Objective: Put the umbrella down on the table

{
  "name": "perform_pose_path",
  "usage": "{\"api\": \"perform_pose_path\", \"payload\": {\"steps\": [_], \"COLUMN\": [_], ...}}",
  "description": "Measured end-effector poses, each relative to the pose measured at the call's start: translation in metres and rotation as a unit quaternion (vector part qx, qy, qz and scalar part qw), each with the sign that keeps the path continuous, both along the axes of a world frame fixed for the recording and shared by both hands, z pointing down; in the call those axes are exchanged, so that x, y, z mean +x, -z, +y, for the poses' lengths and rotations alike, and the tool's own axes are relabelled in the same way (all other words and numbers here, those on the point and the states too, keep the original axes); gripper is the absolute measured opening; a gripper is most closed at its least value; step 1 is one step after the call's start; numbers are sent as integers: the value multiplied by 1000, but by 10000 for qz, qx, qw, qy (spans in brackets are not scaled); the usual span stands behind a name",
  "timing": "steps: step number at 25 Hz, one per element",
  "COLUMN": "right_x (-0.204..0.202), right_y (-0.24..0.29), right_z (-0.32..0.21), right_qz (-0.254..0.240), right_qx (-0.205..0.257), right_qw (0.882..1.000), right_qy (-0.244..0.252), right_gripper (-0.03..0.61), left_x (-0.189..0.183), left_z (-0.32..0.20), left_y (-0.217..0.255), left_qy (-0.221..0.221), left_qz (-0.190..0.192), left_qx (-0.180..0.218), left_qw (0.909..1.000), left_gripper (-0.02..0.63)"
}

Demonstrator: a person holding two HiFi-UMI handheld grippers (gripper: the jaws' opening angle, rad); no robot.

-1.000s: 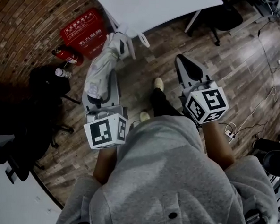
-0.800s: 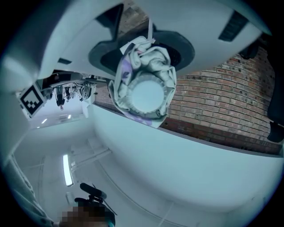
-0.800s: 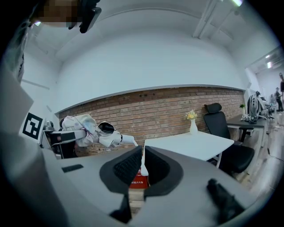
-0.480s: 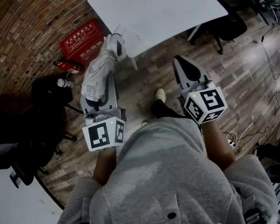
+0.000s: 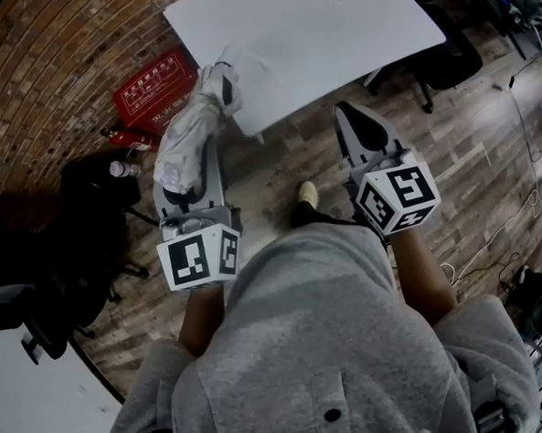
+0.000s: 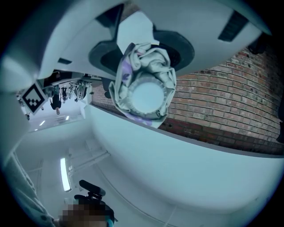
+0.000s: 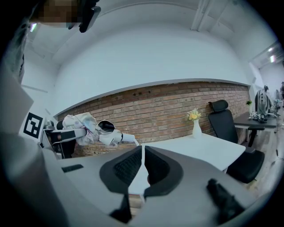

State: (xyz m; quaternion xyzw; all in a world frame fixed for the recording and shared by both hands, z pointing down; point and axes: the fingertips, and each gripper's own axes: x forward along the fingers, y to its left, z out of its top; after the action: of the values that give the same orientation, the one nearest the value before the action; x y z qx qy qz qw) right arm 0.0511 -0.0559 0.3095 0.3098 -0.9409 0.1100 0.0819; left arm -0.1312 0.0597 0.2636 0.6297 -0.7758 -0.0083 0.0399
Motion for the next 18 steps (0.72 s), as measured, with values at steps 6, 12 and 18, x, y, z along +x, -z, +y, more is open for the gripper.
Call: {"api": "perform_pose_path", "payload": {"steps": [6,12,18], "right_x": [-3,1,8], "right_y": [1,-5,-6], "right_z": [-29,-53,-76], "right_qz": [-13,-21,-67], "right_qx": [9,-40,-57], "right_qw": [9999,9997,9993], "right_qy": [131,236,350], "right_gripper": [32,32,32], "left_x": [0,7,18], "left_z": [-29,-54,-74], "left_y": [2,-1,1], "left_qy": [62,152,212], "left_qz": [-29,-35,-81], "left_qx": [-7,-41,-34], "left_qw": [10000,9999,9997], "left_gripper": [199,199,199]}}
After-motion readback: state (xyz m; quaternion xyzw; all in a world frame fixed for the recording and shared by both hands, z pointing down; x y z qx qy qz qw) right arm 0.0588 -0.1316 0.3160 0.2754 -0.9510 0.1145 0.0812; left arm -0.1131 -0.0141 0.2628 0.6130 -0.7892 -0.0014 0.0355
